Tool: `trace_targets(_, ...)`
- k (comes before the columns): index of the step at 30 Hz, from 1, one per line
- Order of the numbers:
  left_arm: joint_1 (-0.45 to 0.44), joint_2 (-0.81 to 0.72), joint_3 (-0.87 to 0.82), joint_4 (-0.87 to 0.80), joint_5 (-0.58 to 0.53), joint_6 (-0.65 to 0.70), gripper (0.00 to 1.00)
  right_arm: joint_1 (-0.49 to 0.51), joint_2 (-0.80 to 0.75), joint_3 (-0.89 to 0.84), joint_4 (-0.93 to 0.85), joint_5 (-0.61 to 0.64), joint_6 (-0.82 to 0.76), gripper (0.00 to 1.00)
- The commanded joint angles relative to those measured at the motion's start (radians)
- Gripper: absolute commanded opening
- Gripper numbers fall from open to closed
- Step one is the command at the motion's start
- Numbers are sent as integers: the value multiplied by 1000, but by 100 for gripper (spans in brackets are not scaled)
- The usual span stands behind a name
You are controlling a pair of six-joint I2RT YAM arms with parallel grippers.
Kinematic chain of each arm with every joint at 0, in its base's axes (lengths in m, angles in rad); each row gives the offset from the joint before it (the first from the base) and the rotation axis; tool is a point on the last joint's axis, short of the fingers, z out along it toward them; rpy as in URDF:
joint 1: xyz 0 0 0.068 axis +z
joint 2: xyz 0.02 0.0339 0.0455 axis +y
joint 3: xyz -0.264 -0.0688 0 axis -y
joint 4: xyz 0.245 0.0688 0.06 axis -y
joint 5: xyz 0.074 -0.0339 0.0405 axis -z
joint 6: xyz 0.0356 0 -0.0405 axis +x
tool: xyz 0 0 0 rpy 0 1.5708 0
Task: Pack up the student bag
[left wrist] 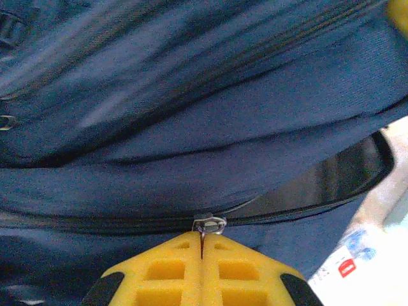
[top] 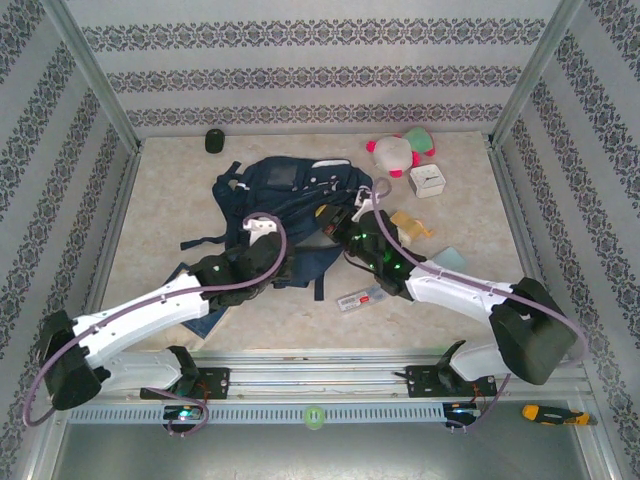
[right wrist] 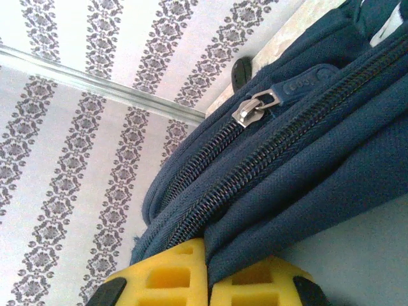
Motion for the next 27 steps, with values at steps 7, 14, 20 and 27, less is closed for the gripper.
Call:
trace_targets(7, 216, -174, -154, 21, 186, 290, 0, -188, -69, -13, 25, -351, 0, 0)
trace_targets(14, 317, -153, -222, 217, 451, 460, 0, -272, -117, -65, 9, -498, -81, 52)
trace_targets(20, 330, -72, -241, 286, 544, 497, 0, -319, -284, -133, -182, -594, -411, 63)
trace_targets(27, 334, -63, -331, 424, 674, 494, 0, -121, -401, -50, -595, -299, -1260, 68)
